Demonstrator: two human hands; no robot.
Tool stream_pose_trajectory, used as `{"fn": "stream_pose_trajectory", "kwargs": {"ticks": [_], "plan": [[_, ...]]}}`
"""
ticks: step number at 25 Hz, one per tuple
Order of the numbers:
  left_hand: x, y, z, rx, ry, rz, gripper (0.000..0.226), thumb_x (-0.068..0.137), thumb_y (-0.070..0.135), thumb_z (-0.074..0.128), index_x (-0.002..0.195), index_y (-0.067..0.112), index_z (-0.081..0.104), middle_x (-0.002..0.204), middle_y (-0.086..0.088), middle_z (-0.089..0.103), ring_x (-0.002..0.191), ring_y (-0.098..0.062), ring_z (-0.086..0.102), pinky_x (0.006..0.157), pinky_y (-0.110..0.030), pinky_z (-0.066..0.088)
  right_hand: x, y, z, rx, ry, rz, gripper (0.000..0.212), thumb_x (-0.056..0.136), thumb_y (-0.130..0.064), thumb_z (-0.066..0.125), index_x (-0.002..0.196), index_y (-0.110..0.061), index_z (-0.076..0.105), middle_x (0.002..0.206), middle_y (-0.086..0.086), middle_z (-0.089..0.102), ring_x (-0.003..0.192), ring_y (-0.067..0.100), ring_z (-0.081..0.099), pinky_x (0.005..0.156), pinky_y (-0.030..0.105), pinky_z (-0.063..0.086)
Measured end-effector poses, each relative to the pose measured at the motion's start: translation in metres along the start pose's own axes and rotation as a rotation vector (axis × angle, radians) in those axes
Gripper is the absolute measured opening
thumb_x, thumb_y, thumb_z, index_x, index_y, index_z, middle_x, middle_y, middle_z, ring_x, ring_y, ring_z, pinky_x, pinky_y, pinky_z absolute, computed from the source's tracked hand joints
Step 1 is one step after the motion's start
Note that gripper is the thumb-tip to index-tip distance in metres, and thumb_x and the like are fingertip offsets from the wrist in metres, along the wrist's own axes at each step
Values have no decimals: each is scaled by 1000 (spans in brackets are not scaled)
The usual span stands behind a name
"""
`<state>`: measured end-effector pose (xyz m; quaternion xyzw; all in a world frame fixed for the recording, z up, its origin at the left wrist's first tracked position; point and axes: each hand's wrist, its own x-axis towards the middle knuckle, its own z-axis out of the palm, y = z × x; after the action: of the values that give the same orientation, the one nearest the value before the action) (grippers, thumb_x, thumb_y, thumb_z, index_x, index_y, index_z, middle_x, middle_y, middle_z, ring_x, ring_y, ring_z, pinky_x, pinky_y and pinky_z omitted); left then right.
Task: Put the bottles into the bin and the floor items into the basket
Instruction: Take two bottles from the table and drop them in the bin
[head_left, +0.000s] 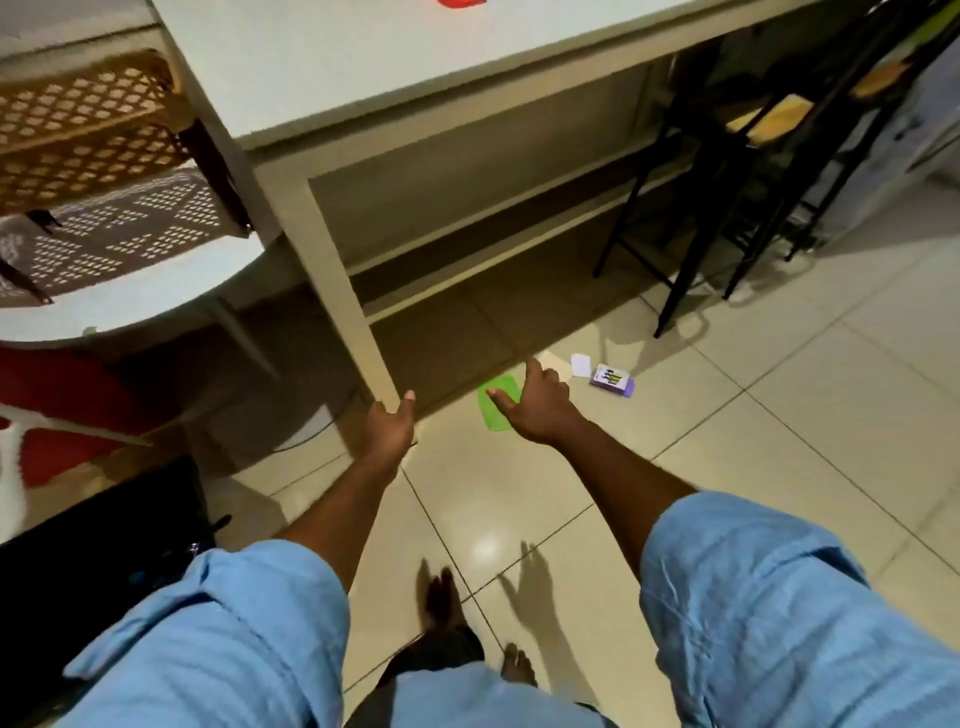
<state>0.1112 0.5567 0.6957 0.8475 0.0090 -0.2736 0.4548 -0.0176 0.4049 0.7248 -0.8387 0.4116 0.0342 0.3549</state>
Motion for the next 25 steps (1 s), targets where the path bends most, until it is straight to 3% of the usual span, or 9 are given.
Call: {"fn": "stream_pose_trajectory", "kwargs": {"ticks": [3,7,10,12,18,23,25], "plan": [[4,14,47,83,-62,11,63,95,47,49,133,-3,49,138,-24,52,124,-38,52,101,-38,45,13,47,-17,-6,42,99,82,91,-59,49,149,-9,20,145,23,35,134,42,35,108,50,35],[30,56,92,61,-145,51,58,96,45,48,125,-6,55,122,-20,60,122,-39,53,90,-35,43,51,83,-60,25,146,188,76,92,-54,49,146,-6,26,142,24,39,133,40,36,107,46,33],[63,98,115,86,-179,66,63,96,47,47,127,-7,54,134,-25,55,123,-39,53,102,-41,44,95,89,-92,44,210,237,77,93,-53,50,146,-4,25,141,27,39,133,43,36,107,45,31],[85,121,125,134,-181,86,65,96,47,46,128,-9,53,133,-26,56,122,-39,54,100,-40,43,119,85,-112,74,232,271,78,93,-54,50,147,-3,25,141,29,40,132,43,36,109,44,29],[124,174,153,315,-206,94,63,97,49,43,117,-7,63,121,-25,64,112,-39,60,82,-35,44,175,82,-162,11,292,218,77,92,-56,49,145,-4,30,139,28,42,128,44,41,107,45,35],[135,224,195,128,-323,38,64,94,47,51,124,-8,57,126,-25,62,117,-39,59,97,-43,49,227,100,-213,36,369,214,74,92,-57,48,140,-3,35,140,25,44,129,41,42,105,44,39],[137,250,220,116,-329,44,60,94,46,51,117,-8,60,112,-23,65,104,-35,64,90,-40,51,251,107,-242,49,398,166,75,92,-55,49,144,-4,32,145,24,41,133,41,39,108,45,37]]}}
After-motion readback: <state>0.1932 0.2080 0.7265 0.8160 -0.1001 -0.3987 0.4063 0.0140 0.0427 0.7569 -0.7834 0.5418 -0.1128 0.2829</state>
